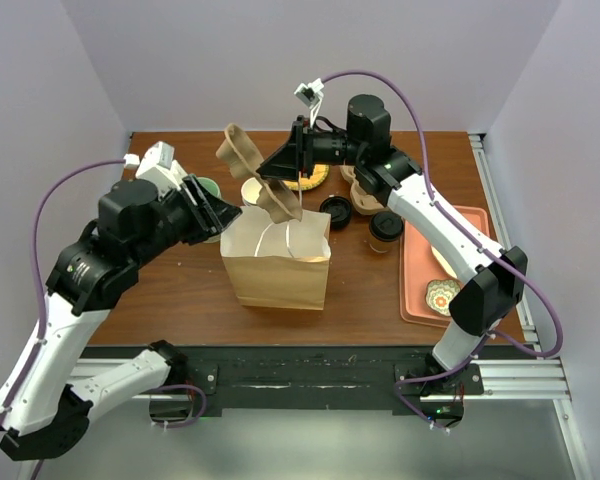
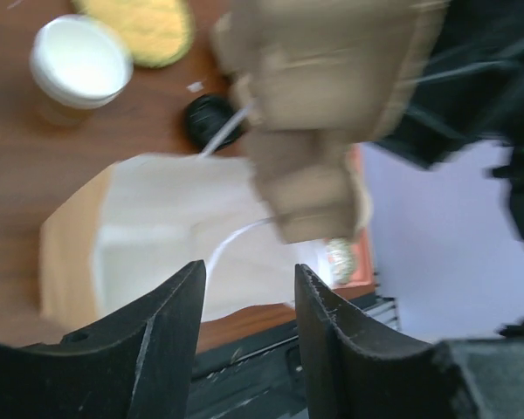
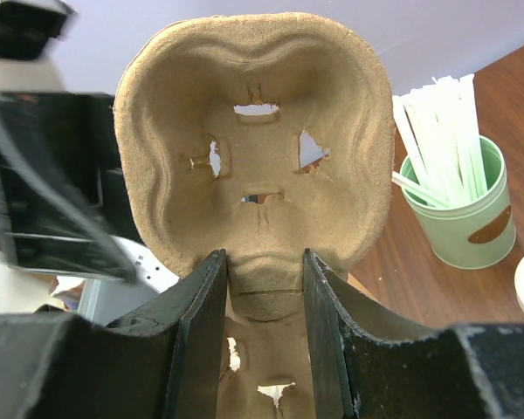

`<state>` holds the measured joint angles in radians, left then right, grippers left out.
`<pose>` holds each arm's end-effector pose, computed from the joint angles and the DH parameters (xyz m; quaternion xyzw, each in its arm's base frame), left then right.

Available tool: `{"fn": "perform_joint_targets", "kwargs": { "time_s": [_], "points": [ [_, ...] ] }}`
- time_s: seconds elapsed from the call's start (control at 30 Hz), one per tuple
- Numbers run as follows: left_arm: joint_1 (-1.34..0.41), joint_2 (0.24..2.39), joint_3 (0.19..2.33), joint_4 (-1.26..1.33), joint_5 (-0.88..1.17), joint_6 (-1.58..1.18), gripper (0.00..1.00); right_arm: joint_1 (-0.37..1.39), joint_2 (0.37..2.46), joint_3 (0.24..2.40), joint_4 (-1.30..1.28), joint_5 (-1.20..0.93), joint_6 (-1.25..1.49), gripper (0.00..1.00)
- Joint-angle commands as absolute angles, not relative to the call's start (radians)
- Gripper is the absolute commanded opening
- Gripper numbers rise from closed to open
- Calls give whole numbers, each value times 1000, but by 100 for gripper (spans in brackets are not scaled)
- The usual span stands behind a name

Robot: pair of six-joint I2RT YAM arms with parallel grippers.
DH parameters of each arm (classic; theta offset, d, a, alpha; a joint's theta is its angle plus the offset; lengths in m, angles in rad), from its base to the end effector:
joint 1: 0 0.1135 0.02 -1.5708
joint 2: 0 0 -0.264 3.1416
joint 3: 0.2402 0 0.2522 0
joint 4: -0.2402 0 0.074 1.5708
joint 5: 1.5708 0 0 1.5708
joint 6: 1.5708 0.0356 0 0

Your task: Pack the takeout coffee

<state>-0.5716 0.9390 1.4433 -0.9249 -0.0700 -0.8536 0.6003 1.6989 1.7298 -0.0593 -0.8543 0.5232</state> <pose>0.1271 -0.0788 0.4527 -0.1367 0.8276 -0.3332 0.4305 0.3100 0.2448 0.4401 -0.3137 0.6410 0.5893 0.3786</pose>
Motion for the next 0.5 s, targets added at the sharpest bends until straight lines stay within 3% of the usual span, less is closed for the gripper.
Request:
{"fn": "perform_joint_targets", "kwargs": {
  "time_s": [0.0,0.13,0.2,0.37,0.47],
  "points": [
    [-572,940,1387,-643,121,-778,48,603,1651,1741,-31,-851,531,22],
    [-571,965,1321,-594,143,-776,47,603,1651,1743,-28,-850,538,22],
    [-572,972,1304,-597,115,-770,41,603,1651,1744,-26,-848,540,22],
    [-569,1022,1313,-695,5,-799,12,600,1649,1749,-28,-844,541,22],
    [-569,1037,1295,-684,11,-802,1,601,1648,1747,-32,-841,537,22]
  ]
}}
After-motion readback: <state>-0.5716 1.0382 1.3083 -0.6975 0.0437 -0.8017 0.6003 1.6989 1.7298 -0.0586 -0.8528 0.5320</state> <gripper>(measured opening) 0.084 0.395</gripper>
